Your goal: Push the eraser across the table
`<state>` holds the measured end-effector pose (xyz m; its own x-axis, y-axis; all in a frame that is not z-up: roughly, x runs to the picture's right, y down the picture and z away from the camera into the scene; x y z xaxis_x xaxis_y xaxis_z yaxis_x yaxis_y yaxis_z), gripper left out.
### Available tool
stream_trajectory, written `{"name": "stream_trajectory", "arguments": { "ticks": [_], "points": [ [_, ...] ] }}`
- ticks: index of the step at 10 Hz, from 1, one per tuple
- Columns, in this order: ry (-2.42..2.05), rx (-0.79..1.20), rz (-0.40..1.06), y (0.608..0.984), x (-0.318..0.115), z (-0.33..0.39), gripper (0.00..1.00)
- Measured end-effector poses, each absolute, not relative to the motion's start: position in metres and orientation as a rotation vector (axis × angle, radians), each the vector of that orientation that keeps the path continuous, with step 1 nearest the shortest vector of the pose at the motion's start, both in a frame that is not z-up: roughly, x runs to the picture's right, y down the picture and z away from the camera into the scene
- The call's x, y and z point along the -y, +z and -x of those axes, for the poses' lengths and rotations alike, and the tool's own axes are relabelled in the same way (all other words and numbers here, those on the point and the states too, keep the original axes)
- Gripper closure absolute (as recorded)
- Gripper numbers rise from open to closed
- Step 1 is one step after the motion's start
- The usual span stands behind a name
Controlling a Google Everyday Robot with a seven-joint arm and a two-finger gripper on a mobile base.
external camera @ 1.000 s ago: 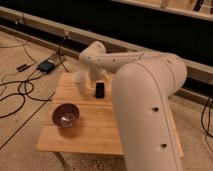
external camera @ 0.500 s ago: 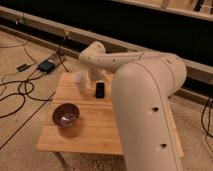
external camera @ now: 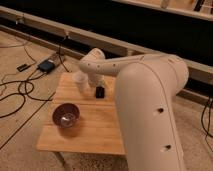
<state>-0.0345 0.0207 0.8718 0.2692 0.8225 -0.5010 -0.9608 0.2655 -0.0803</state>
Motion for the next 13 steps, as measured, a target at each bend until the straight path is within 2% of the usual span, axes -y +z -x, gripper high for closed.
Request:
{"name": "stream_trajectory", "arguments": {
  "ticks": [2,3,4,5,9,13],
  "points": [
    [1.25,-0.405,0.428,0.877,-0.033,0.032,0.61],
    [1.25,-0.405,0.435,0.879,-0.036,0.031,0.67],
    [1.248,-0.414,0.456,0.886,-0.046,0.027,0.82],
    [1.248,-0.418,0.469,0.889,-0.052,0.027,0.87],
    [1.238,-0.437,0.526,0.91,-0.077,0.024,0.9],
    [1.236,-0.447,0.556,0.935,-0.08,0.021,0.9]
  ]
}}
